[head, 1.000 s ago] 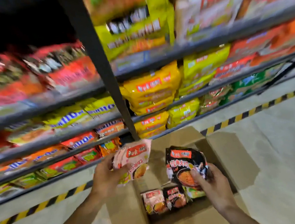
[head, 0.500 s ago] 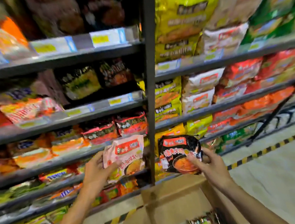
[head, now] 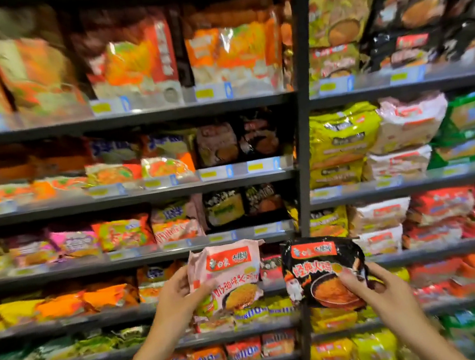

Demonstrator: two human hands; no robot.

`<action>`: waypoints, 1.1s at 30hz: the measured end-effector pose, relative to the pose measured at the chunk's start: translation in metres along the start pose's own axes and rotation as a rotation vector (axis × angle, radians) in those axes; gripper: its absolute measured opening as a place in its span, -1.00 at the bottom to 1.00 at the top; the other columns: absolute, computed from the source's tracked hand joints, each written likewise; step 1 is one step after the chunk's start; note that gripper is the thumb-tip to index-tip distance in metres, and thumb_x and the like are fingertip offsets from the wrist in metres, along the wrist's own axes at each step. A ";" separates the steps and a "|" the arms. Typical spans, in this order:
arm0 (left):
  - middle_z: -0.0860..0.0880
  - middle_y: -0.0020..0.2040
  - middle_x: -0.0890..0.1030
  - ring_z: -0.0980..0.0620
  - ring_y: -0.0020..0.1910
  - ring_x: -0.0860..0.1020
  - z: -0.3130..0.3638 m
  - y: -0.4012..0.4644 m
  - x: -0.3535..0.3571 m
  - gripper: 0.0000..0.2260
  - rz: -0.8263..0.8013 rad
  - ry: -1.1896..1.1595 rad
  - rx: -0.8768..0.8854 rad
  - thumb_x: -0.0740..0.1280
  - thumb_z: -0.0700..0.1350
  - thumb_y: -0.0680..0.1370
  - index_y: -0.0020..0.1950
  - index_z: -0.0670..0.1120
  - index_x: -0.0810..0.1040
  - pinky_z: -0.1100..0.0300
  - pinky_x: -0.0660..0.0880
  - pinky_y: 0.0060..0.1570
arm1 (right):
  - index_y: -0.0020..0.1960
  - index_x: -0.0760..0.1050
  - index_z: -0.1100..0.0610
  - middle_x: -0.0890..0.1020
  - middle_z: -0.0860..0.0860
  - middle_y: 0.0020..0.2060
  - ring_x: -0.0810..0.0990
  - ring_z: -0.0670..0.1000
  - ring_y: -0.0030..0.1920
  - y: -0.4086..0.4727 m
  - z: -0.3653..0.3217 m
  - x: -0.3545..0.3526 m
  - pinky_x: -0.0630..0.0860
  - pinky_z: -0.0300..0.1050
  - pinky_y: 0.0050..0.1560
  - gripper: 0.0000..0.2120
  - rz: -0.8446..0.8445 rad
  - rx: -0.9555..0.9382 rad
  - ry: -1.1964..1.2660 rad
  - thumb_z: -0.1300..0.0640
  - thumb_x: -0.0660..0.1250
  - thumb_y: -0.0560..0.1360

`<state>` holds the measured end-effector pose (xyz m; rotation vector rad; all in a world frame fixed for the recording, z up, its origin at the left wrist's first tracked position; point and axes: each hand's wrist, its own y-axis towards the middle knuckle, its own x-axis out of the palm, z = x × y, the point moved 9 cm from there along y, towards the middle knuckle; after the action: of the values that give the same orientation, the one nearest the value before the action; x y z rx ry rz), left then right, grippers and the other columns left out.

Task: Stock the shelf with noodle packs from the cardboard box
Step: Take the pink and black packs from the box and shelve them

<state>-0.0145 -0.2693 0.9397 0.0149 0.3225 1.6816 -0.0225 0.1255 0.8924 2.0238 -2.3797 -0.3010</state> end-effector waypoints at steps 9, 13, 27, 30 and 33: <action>0.14 -0.01 0.72 0.14 -0.03 0.69 0.050 0.004 -0.074 -0.71 0.034 -0.043 0.081 0.50 -0.15 0.46 0.12 0.12 0.59 0.29 0.61 -0.17 | 0.08 0.66 0.11 0.76 -0.08 -0.16 0.68 -0.23 -0.17 -0.008 -0.052 0.054 0.50 -0.46 -0.27 -0.76 -0.004 0.002 0.060 0.14 0.53 0.43; 0.17 0.08 0.69 0.14 0.05 0.66 0.046 0.034 -0.098 -0.64 -0.002 -0.069 0.115 0.50 -0.07 0.46 0.21 0.17 0.57 0.19 0.62 -0.04 | 0.11 0.65 0.15 0.75 0.00 -0.11 0.70 -0.08 -0.07 0.008 -0.070 0.080 0.59 -0.23 -0.04 -0.62 0.024 -0.009 0.061 0.07 0.57 0.33; 0.06 -0.04 0.71 0.01 -0.06 0.68 0.057 0.169 -0.100 -0.78 -0.111 -0.054 0.182 0.47 -0.08 0.51 0.14 0.11 0.61 0.07 0.64 -0.28 | 0.00 0.69 -0.14 0.74 -0.10 -0.04 0.69 -0.04 0.05 0.055 -0.144 0.130 0.53 0.12 0.25 -0.65 0.189 -0.136 -0.011 -0.29 0.52 0.30; 0.03 0.00 0.69 -0.02 -0.05 0.68 0.072 0.195 -0.079 -0.76 -0.109 -0.107 0.174 0.44 -0.05 0.54 0.20 0.09 0.59 -0.02 0.64 -0.24 | 0.03 0.67 -0.11 0.74 -0.15 -0.06 0.68 -0.06 0.05 0.066 -0.147 0.123 0.52 0.11 0.27 -0.72 0.216 -0.142 -0.021 -0.19 0.51 0.38; -0.03 0.10 0.68 -0.04 0.03 0.68 0.088 0.223 -0.058 -0.76 -0.097 -0.151 0.188 0.43 -0.06 0.55 0.20 0.03 0.59 -0.10 0.64 -0.02 | 0.00 0.66 -0.07 0.74 -0.17 -0.12 0.69 -0.07 0.00 0.080 -0.148 0.113 0.54 0.13 0.24 -0.87 0.227 -0.145 -0.040 0.02 0.46 0.45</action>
<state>-0.2051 -0.3298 1.0837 0.2606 0.3602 1.5396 -0.1015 0.0063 1.0354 1.6841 -2.4983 -0.4966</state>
